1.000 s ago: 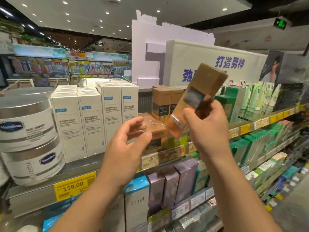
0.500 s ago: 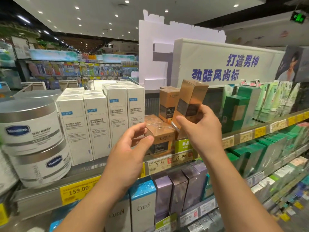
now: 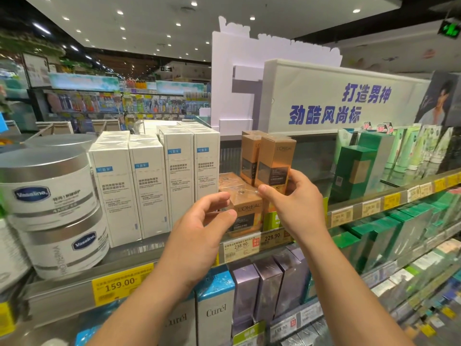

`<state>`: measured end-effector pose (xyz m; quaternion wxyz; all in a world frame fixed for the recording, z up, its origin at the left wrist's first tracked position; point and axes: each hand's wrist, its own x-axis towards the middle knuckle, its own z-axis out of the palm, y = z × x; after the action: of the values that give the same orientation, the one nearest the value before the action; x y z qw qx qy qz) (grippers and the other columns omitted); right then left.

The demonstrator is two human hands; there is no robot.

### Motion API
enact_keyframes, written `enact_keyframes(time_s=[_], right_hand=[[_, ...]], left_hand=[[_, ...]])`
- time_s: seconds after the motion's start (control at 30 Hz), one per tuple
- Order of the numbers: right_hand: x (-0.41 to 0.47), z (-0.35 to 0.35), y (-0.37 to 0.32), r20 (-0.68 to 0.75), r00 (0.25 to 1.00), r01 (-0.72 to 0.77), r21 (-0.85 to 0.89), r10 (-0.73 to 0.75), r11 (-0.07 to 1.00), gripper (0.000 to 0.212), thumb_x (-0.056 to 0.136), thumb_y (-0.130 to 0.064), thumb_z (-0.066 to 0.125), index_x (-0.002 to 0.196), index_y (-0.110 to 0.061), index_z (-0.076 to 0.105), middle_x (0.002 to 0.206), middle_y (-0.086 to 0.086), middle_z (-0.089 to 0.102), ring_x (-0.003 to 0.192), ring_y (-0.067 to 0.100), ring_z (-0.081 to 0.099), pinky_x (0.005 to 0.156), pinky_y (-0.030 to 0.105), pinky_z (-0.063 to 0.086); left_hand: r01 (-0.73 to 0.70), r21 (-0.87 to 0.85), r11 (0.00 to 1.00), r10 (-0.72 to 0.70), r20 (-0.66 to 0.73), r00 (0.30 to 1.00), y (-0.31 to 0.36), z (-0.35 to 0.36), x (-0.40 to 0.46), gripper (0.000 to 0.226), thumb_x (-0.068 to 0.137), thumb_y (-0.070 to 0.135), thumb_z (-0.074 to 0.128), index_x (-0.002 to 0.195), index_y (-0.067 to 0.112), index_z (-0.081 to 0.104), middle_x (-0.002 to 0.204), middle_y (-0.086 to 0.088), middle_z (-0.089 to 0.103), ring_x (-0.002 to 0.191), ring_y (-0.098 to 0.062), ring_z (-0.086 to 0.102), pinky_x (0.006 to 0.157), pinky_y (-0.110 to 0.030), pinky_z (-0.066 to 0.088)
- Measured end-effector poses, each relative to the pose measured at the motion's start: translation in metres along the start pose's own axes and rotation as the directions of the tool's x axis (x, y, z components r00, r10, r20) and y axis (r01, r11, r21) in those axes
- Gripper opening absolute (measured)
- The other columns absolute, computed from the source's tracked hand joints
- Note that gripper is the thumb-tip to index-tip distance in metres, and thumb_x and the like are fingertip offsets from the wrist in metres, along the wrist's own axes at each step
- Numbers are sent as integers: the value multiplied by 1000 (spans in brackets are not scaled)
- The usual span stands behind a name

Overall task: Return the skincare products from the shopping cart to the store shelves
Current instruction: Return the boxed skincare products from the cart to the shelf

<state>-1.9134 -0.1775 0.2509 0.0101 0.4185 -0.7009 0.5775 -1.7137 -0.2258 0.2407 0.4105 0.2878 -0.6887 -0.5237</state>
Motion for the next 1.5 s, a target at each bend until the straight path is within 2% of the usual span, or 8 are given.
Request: enact_keyframes(time_s=[0.2,0.63,0.77,0.97,1.17,1.3,1.4,1.5], right_hand=[[-1,0,2,6,1000,4,-4,-4,1000,26,87,-41,79,111,-34,71,94,-20,74,86,-7,67,68,14,49],[0,3,3,15,1000,-24,47,23,999,20,87,-38,81,105,-36,74,94,-20,76,88,1,71,82,39,63],[0,3,2,21,999,-37,49,36,998,21,86,-41,80,106,-37,74,95,-21,76,90,0,71,84,37,62],[-6,0,-9,33,998,-60,34,59,998,28,86,-44,80,112,-35,72,95,-19,75,89,-3,68,75,23,53],[-20,-3,-14,-116,990,-70,80,79,994,56,89,-44,78,139,-25,59,127,-13,65,120,8,60,104,35,50],[-45,0,-20,-234,967,-48,214,99,976,39,94,-35,73,130,-22,64,121,-6,70,112,5,65,102,35,53],[-68,2,-26,-302,945,-19,322,122,946,21,99,-26,69,119,-23,66,108,-13,69,93,-11,64,89,19,53],[-93,6,-26,-339,924,-28,395,175,918,10,99,-23,69,107,-28,67,104,-9,72,93,-5,68,89,24,55]], left_hand=[[12,35,999,-13,14,1000,3,-2,-1,29,92,39,65,121,43,67,112,30,69,102,12,64,98,-28,53],[40,54,998,-41,25,999,4,-2,-3,25,95,37,65,119,44,67,111,27,70,96,18,61,87,-18,49],[34,53,998,-36,36,999,4,-3,-3,25,95,38,65,119,44,67,109,28,70,96,18,61,85,-17,49],[45,-1,999,-45,51,998,3,-5,-4,39,80,50,67,118,43,69,112,28,71,108,3,66,103,-37,54],[91,-137,986,-76,112,991,3,-18,-17,25,89,41,71,114,39,69,115,12,74,110,-9,71,102,-38,56],[139,-243,960,-101,163,982,3,-28,-27,21,97,21,66,117,28,67,120,-2,73,105,-14,74,100,-35,57],[146,-287,947,-96,182,979,-3,-37,-36,35,85,32,76,118,25,68,120,-4,74,107,-19,73,99,-38,58],[169,-319,933,-107,203,973,-14,-46,-49,45,76,36,68,119,24,69,120,-5,75,109,-24,73,97,-40,58]])
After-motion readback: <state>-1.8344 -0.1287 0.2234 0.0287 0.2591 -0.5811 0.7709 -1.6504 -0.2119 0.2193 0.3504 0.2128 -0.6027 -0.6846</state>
